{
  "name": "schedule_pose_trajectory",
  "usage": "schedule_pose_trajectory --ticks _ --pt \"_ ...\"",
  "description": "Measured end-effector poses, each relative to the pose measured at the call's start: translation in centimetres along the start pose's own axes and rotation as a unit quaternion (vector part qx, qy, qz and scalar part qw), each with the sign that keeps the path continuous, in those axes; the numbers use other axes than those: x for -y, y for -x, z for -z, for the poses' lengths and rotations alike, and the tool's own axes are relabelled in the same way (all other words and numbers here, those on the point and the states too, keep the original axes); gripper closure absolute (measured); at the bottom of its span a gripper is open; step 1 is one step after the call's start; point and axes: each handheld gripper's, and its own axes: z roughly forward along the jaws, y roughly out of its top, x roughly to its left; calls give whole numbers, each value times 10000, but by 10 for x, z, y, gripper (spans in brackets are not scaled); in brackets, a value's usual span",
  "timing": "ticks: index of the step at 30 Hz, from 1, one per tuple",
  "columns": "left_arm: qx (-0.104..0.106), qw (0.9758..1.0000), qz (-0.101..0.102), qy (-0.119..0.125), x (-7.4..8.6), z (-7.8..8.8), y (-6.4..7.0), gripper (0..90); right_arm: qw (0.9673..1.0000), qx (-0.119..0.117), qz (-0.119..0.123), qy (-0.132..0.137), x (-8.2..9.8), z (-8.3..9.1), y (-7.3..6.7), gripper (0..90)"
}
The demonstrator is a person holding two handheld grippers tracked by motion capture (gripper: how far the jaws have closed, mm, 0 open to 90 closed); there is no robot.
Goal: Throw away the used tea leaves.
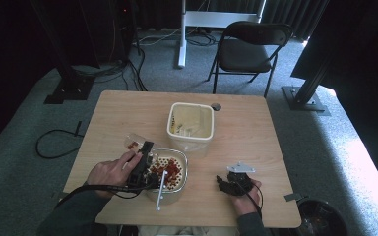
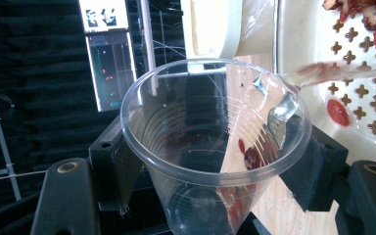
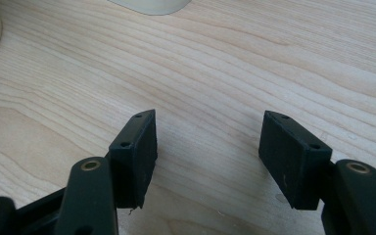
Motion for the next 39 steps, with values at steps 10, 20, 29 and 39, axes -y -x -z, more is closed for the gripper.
schedule_pose_trajectory --ticks 10,20,29,39 --pt "-119 9998 -136 -28 0 -1 1 317 10000 -1 4 2 0 0 0 386" --pt "-175 9996 -236 -23 -1 -1 1 317 10000 2 16 7 0 0 0 386" --pt "-258 9991 -329 -9 -1 -1 3 317 10000 1 15 5 0 0 0 386" --pt "-298 9986 -426 -19 -1 -2 4 317 10000 -4 8 9 0 0 0 386"
